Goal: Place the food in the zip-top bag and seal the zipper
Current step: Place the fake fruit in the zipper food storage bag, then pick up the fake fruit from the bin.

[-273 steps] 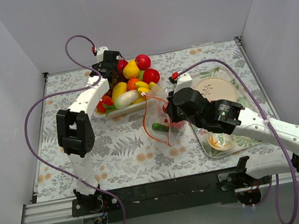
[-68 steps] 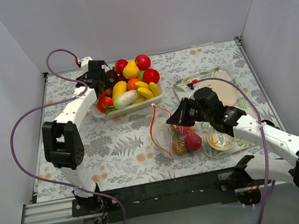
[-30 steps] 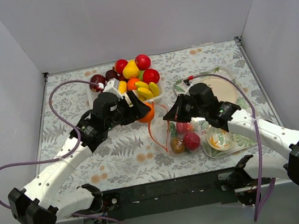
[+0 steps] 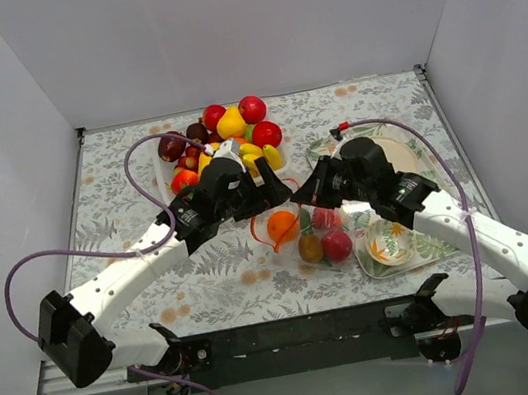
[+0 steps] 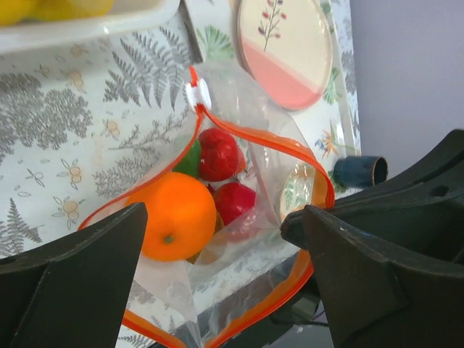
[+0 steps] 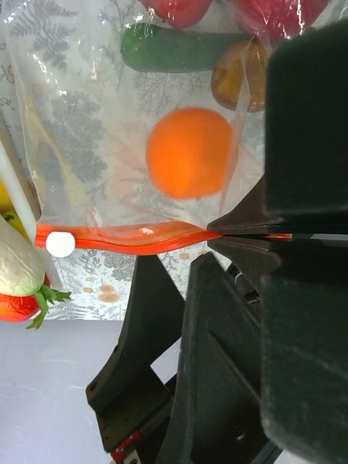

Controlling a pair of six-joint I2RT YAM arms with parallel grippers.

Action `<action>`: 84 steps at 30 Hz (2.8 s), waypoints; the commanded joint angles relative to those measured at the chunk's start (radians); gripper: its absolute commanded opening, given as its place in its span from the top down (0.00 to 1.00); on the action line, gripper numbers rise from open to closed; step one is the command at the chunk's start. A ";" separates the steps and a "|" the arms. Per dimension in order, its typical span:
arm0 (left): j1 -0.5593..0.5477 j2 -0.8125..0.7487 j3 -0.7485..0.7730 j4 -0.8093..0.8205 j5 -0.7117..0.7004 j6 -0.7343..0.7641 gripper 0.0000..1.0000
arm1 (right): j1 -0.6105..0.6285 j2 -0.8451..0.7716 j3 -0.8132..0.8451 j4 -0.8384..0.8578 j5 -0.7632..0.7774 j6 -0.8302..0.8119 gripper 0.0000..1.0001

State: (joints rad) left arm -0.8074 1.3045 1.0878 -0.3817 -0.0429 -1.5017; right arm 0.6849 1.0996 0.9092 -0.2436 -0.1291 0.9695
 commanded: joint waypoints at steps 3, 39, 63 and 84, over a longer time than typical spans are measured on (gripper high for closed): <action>-0.004 -0.089 0.176 -0.153 -0.207 0.026 0.08 | 0.002 -0.104 0.074 -0.001 -0.025 0.041 0.99; 0.352 0.467 0.543 -0.002 -0.285 0.370 0.14 | 0.021 -0.291 0.074 -0.184 0.125 0.009 0.99; 0.352 0.697 0.636 0.152 -0.244 0.317 0.09 | 0.021 -0.294 0.014 -0.141 0.052 -0.009 0.99; 0.352 0.685 0.623 0.175 -0.276 0.311 0.44 | 0.021 -0.305 -0.007 -0.125 0.037 -0.008 0.99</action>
State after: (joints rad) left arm -0.4595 2.0418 1.7016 -0.2279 -0.3027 -1.2007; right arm 0.7025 0.8112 0.9001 -0.4274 -0.0822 0.9653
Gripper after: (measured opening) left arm 0.770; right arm 0.031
